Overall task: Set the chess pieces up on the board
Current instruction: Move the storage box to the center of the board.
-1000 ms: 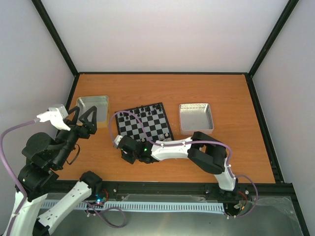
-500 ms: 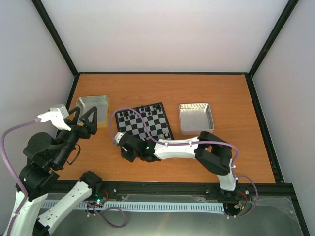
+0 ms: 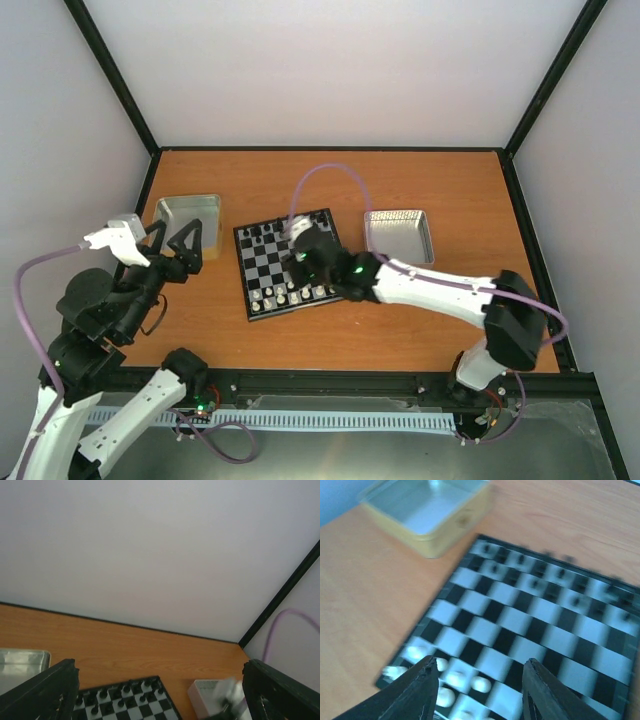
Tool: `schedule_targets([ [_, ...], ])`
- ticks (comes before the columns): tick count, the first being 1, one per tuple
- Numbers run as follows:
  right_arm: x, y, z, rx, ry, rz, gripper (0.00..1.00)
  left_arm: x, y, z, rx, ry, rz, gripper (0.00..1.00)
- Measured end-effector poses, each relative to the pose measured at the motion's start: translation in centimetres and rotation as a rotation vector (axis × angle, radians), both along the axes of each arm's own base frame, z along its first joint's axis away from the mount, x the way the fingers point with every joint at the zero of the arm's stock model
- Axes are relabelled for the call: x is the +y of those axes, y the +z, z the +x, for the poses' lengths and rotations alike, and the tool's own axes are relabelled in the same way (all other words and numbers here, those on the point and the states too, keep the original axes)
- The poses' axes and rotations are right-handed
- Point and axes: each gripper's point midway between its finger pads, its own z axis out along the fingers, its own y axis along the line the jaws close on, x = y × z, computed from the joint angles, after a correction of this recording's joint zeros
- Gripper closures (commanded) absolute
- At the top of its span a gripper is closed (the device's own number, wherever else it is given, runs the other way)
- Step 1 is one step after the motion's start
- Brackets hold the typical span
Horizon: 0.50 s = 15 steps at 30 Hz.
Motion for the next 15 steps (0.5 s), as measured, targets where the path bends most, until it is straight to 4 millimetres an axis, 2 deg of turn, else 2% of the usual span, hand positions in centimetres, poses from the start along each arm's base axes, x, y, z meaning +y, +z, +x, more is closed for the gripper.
schedule_targets([
  [3, -5.9, 0.5, 3.2, 0.036, -0.169, 0.002, 0.49, -0.5, -2.1, 0.6, 0.042, -0.01, 0.012, 0.07],
  [6, -12.4, 1.0, 5.7, 0.068, -0.351, -0.005, 0.48, -1.4, -5.1, 1.4, 0.107, -0.029, 0.032, 0.04],
  [10, -19.2, 0.5, 7.2, 0.121, -0.527, -0.028, 0.47, -2.5, -9.2, 2.3, 0.194, -0.058, 0.052, 0.01],
  [12, -22.9, -0.5, 7.7, 0.16, -0.618, -0.057, 0.47, -3.0, -11.0, 2.7, 0.232, -0.07, 0.052, 0.0],
  [15, -26.8, -2.3, 7.6, 0.231, -0.697, -0.088, 0.46, -3.7, -13.3, 3.0, 0.28, -0.086, 0.051, 0.0],
])
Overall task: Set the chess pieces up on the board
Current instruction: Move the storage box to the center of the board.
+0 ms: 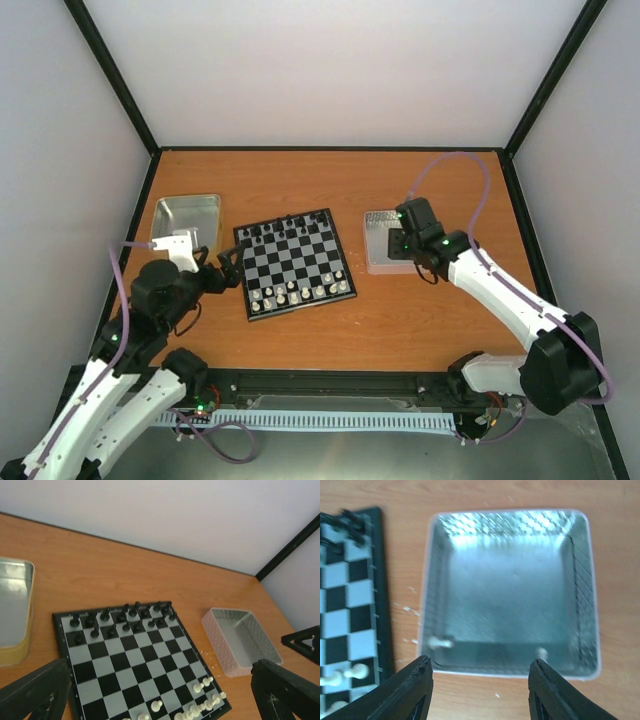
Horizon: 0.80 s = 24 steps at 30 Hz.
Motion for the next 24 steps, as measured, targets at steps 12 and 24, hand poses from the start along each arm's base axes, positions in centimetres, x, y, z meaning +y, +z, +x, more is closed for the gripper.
schedule_targets([
  [12, -4.3, -7.3, -0.6, 0.317, -0.074, -0.041, 0.51, -2.8, -4.4, 3.1, 0.113, -0.042, 0.029, 0.0],
  [24, -2.9, -10.4, 1.7, 0.535, -0.023, -0.092, 0.55, -4.4, -7.4, 4.6, 0.204, -0.066, 0.025, 0.0],
])
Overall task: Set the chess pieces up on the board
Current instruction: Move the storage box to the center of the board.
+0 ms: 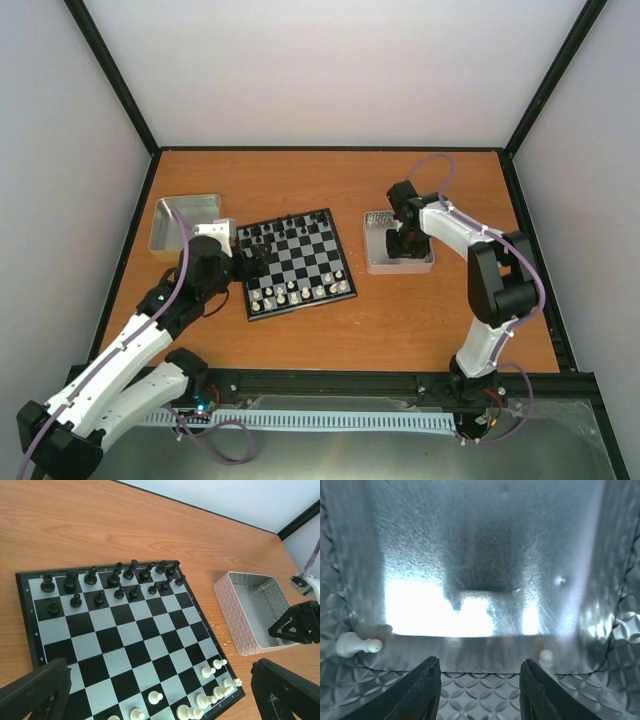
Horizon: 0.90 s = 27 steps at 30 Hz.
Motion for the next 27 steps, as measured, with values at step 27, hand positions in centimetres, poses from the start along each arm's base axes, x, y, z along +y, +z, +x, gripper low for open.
schedule_targets([
  [27, 0.4, -2.7, -9.2, 0.333, 0.091, 0.09, 0.63, 0.0, -2.1, 3.4, 0.029, 0.102, 0.047, 0.0],
])
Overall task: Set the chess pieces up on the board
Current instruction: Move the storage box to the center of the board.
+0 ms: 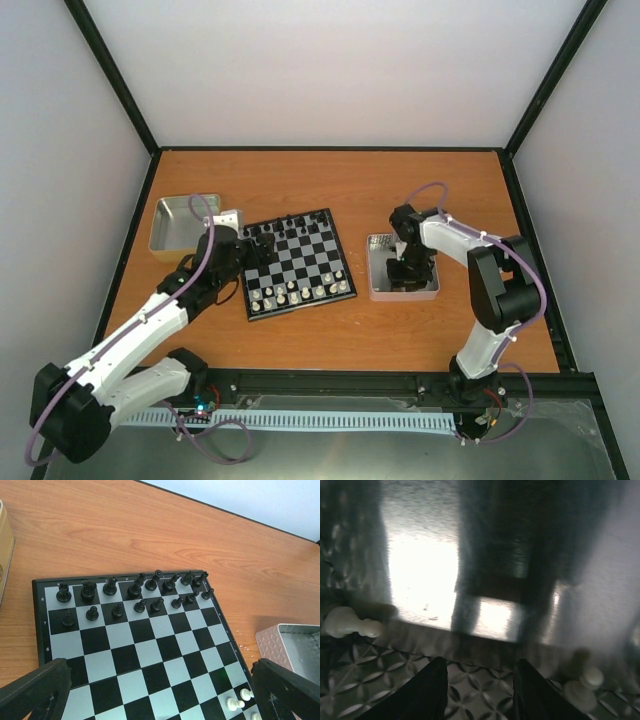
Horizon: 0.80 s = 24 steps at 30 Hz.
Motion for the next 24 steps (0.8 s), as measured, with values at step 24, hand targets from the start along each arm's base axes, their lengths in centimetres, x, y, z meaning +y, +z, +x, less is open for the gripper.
schedule_targets([
  [24, 3.6, -1.0, 6.6, -0.261, -0.046, 0.026, 0.76, -0.3, -2.1, 2.1, 0.067, 0.045, 0.057, 0.0],
])
